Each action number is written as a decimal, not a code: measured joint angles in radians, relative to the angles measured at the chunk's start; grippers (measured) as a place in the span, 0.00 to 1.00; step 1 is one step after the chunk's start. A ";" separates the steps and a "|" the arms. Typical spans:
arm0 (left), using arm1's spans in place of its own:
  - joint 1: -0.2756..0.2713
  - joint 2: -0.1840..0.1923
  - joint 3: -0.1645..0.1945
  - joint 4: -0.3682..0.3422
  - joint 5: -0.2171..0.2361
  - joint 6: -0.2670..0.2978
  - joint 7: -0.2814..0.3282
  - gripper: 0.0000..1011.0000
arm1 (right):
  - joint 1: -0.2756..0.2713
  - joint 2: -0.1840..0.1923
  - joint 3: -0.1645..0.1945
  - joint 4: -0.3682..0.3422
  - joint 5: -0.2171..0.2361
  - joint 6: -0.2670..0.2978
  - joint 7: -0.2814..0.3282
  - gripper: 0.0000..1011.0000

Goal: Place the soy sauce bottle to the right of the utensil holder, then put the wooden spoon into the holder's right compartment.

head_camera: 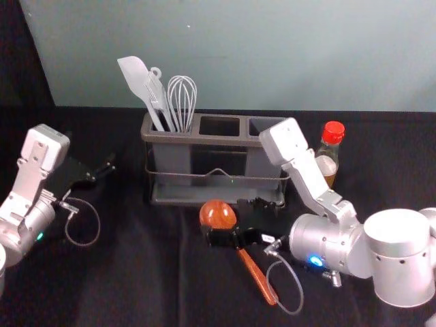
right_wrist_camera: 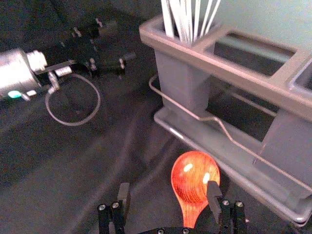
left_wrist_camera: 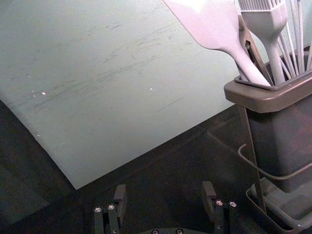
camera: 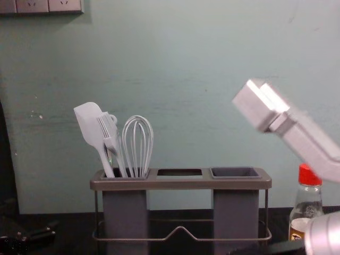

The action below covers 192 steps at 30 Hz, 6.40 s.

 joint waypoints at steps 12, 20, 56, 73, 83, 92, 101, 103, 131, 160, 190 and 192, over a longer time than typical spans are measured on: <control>0.000 0.000 0.000 0.000 0.000 0.000 0.000 0.99 | 0.050 -0.058 -0.036 0.096 -0.052 0.068 -0.007 0.99; 0.000 0.000 0.000 0.000 0.000 0.000 0.000 0.99 | 0.053 -0.085 -0.025 0.120 -0.073 0.084 -0.022 0.99; 0.000 0.000 0.000 0.000 0.000 0.000 0.000 0.99 | 0.088 -0.147 -0.010 0.235 -0.171 0.058 0.015 0.99; 0.000 0.000 0.000 0.000 0.000 0.000 0.000 0.99 | 0.098 -0.170 -0.018 0.270 -0.224 0.037 0.033 0.99; 0.000 0.000 0.000 0.000 0.000 0.000 0.000 0.99 | 0.108 -0.182 -0.024 0.297 -0.262 0.013 0.040 0.99; 0.000 0.000 0.000 0.000 0.000 0.000 0.000 0.99 | 0.109 -0.182 -0.025 0.300 -0.266 0.008 0.045 0.99; 0.000 0.000 0.000 0.000 0.000 0.000 0.000 0.99 | 0.108 -0.182 -0.024 0.298 -0.264 0.012 0.042 0.99; 0.000 0.000 0.000 0.000 0.000 0.000 0.000 0.99 | 0.108 -0.182 -0.024 0.298 -0.264 0.012 0.042 0.98; 0.000 0.000 0.000 0.000 0.000 0.000 0.000 0.99 | 0.063 -0.142 -0.016 0.217 -0.271 -0.089 0.077 0.83; 0.000 0.000 0.000 0.000 0.000 0.000 0.000 0.99 | -0.145 0.016 0.227 -0.099 -0.064 -0.843 0.189 0.83; 0.000 0.000 0.000 0.000 0.000 0.000 0.000 0.99 | 0.211 -0.151 0.187 0.248 -0.142 -0.796 0.079 0.83; 0.000 0.000 0.000 0.000 0.000 0.000 0.000 0.99 | 0.223 -0.157 0.185 0.267 -0.148 -0.796 0.079 0.83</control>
